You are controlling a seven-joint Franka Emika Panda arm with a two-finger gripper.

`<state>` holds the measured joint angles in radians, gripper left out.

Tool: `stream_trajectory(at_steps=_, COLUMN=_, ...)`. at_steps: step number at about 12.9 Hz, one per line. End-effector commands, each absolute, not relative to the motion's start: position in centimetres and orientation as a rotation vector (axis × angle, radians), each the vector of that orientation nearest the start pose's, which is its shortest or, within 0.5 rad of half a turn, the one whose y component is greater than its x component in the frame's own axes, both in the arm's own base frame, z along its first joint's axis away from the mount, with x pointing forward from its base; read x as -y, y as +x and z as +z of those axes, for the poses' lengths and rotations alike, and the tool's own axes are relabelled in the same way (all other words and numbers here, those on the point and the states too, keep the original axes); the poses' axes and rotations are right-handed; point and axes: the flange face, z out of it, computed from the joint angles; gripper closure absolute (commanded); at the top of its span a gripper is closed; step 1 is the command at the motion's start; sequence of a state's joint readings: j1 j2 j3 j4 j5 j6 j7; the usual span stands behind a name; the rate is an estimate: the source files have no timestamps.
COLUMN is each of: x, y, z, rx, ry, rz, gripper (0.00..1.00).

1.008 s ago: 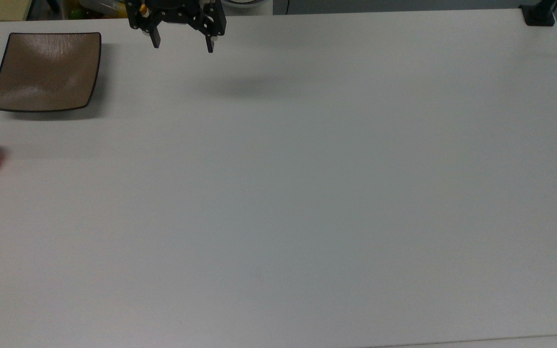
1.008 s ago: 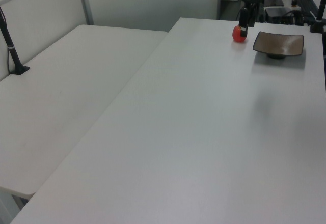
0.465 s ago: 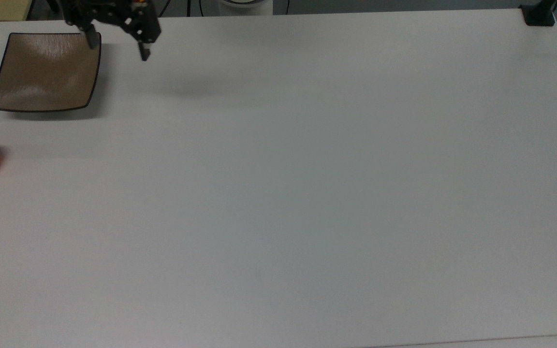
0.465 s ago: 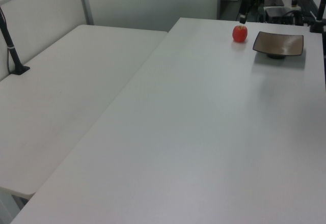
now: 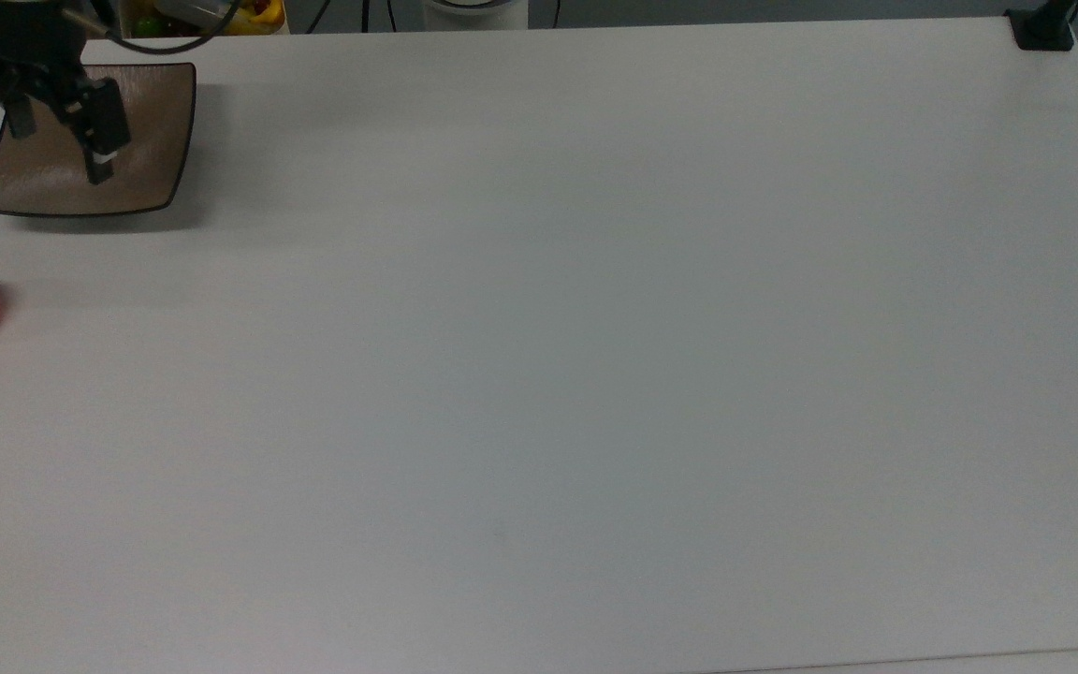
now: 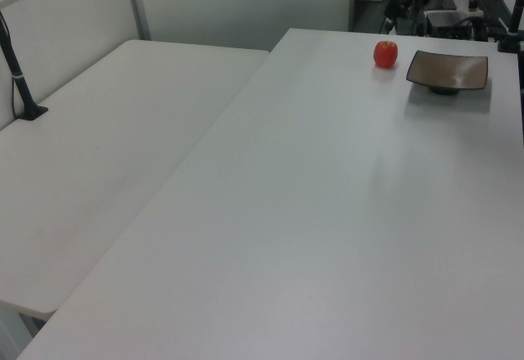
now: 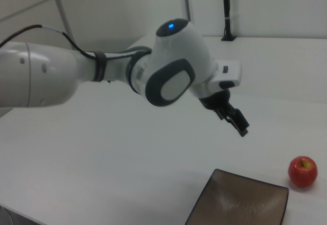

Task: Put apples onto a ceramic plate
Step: 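Move the open gripper over the plate toward the red apple, then lower the gripper onto the red apple and close on it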

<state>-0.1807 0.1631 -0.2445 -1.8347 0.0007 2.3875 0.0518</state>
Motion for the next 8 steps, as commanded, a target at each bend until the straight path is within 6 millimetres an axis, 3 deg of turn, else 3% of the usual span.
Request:
stream_trajectory(at_steps=1, x=29.5, y=60.4, z=45.6, rx=-0.957, ry=-3.041, rz=-0.766, gripper=0.0)
stream_trajectory(at_steps=3, x=32.3, y=61.6, z=43.0, rx=-1.075, ry=-3.0, rz=-0.855, gripper=0.0)
stream_trajectory(at_steps=5, x=34.5, y=61.5, z=41.6, rx=-1.147, ry=-2.97, rz=-0.925, gripper=0.0)
stream_trajectory(at_steps=8, x=36.2, y=61.2, z=39.6, rx=-1.178, ry=-2.974, rz=-0.928, gripper=0.0)
